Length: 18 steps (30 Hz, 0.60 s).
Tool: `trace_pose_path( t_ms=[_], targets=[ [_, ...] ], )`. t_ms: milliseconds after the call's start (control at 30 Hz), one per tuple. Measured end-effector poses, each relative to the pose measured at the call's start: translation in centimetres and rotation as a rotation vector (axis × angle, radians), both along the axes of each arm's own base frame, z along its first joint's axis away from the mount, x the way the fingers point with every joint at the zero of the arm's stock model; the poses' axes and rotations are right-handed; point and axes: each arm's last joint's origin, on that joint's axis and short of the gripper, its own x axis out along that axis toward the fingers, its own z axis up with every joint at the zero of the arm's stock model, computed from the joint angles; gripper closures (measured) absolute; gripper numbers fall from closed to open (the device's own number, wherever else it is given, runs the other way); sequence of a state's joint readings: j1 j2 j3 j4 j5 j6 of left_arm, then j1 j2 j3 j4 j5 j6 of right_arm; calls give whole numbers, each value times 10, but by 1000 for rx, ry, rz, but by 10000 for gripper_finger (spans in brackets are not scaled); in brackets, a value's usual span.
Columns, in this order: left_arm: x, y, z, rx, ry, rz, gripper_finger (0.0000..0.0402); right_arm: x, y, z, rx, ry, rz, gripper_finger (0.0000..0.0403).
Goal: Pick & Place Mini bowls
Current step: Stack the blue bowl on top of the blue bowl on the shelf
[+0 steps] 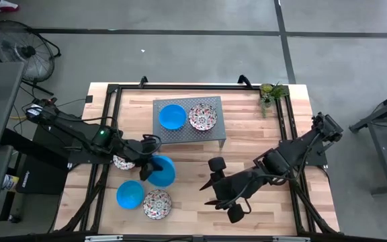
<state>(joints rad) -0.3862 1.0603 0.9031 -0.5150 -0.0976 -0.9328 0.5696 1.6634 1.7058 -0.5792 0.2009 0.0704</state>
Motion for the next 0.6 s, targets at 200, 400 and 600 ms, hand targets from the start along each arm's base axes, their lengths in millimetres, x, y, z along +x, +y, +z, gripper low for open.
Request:
trace_pose_path(
  t_ms=[200,400,600],
  targets=[
    [3,0,4,-3,-60,53,310,0,-1,0,63,12,-94,210],
    [7,1,9,15,-133,114,310,0,-2,0,130,39,-146,210],
    [7,2,10,22,-136,127,310,0,-1,0,156,49,-152,210]
  ],
)
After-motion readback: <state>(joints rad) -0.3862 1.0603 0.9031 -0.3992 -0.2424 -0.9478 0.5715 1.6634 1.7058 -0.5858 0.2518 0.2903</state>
